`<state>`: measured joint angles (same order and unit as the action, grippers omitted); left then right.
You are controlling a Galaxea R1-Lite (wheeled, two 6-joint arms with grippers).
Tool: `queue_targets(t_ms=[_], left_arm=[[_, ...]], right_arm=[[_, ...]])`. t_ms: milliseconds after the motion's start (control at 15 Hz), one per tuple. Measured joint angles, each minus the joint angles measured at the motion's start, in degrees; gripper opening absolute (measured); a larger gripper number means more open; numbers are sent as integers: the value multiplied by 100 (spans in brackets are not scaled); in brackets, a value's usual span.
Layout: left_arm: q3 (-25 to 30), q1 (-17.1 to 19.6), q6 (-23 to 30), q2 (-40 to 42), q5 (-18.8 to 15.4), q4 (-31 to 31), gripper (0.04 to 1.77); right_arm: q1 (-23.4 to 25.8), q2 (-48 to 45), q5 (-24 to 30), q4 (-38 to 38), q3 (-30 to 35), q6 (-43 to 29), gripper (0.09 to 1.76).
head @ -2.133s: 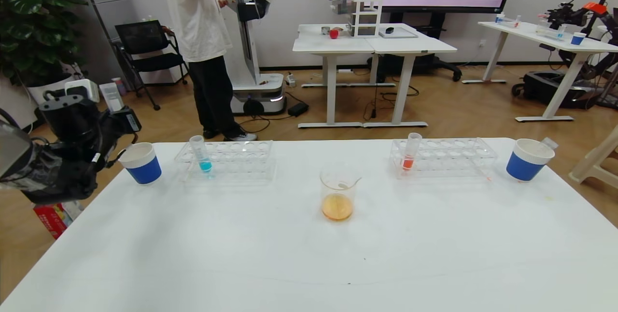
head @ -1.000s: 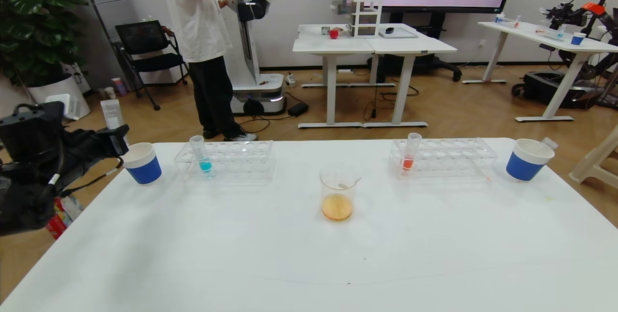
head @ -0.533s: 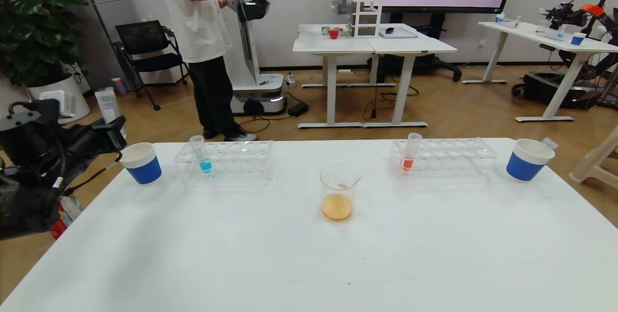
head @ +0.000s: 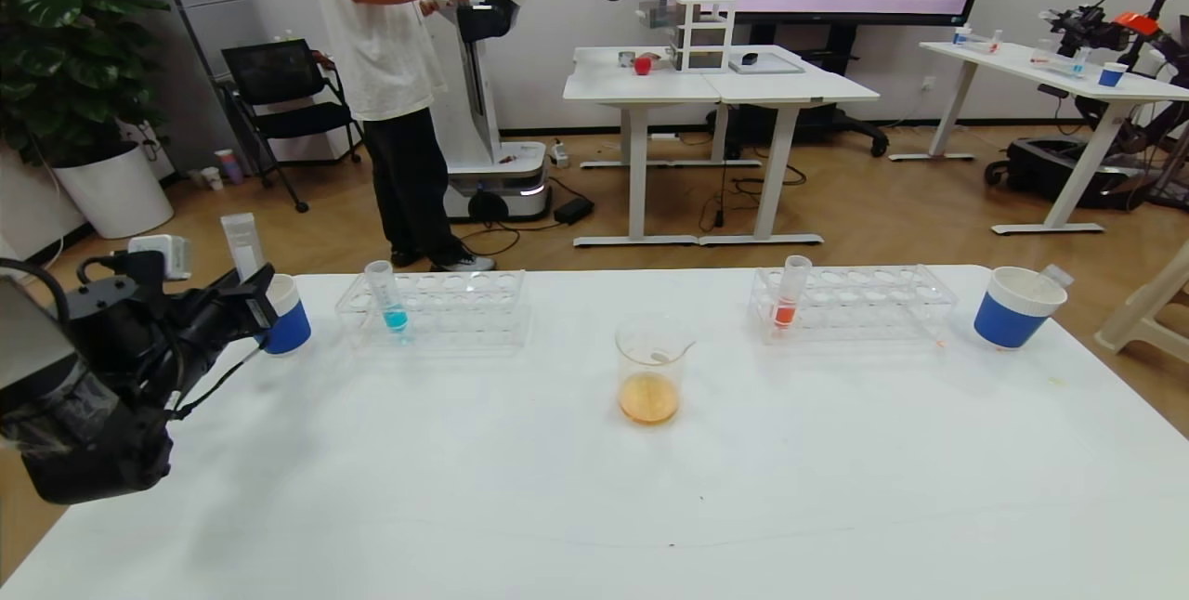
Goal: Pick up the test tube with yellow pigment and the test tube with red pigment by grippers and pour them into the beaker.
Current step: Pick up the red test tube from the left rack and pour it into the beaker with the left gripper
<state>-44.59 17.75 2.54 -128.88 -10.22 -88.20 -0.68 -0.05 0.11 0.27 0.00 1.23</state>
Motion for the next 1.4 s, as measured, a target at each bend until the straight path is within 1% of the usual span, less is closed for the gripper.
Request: queue_targets(t_ms=[400,933,1200,1400], left_arm=[[-28,11,7,-277,0,-22,50],[-88,44,29,-216,-1,-20,50],[-308,63,49,-119,2,-17,50],[-343,77,44,-205,7,-15,50]], right_arm=[[0,0,2,-2,0,0,173],[2,0,2,-2,0,2,173],[0,0,0,0,0,0,173],[2,0,2,0,0,0,173]])
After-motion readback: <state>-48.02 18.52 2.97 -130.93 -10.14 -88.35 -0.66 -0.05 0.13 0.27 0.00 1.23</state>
